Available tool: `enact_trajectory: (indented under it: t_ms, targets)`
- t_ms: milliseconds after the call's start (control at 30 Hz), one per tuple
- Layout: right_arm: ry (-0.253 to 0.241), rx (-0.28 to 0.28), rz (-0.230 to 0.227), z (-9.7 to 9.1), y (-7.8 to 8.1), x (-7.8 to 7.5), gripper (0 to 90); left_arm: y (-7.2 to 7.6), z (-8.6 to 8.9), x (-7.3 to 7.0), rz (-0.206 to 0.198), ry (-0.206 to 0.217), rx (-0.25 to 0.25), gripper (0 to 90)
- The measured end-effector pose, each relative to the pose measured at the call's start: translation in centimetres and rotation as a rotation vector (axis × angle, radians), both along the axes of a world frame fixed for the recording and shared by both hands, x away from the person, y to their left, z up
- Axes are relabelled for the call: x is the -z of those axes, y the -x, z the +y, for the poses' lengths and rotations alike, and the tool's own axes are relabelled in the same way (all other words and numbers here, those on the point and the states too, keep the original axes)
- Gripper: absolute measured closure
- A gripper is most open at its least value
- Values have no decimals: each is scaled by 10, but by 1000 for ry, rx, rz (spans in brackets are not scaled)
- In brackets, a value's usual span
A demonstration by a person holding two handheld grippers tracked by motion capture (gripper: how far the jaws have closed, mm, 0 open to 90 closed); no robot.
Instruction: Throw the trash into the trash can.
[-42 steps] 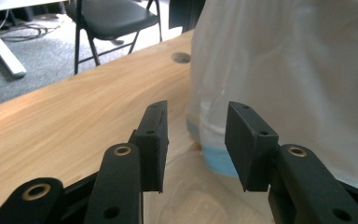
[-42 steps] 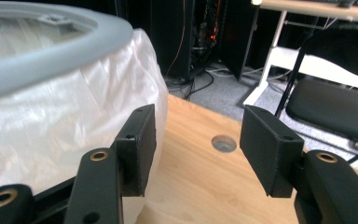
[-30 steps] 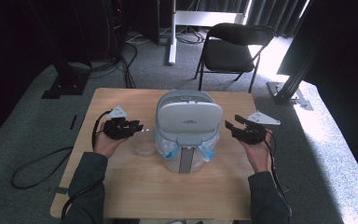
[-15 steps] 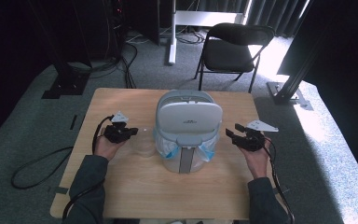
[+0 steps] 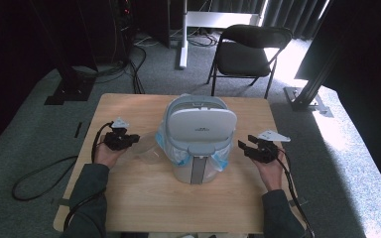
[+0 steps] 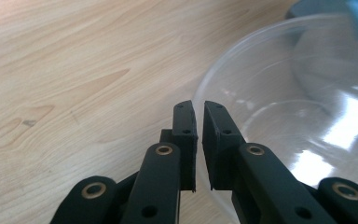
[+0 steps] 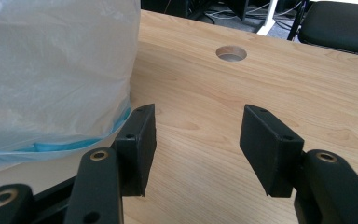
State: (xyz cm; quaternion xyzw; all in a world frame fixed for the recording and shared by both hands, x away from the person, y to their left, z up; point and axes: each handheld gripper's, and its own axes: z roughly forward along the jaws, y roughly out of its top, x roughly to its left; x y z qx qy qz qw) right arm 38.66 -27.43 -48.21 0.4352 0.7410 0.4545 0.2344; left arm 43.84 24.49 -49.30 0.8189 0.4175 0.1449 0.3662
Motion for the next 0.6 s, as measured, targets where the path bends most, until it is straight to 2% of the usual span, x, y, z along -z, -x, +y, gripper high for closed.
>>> enact_trajectory:
  t_ms: [300, 433, 567, 600]
  targets:
    - [-10, -1, 10, 0, 0, 6, 448, -5, 2, 21, 58, 19, -9, 819]
    - [-9, 3, 18, -2, 1, 8, 449, -2, 6, 22, 50, 52, -10, 811]
    - [-10, 2, 18, -2, 1, 8, 449, 6, 13, 8, 3, 90, -20, 782]
    - [-10, 2, 18, -2, 1, 8, 449, 6, 13, 8, 3, 90, -20, 775]
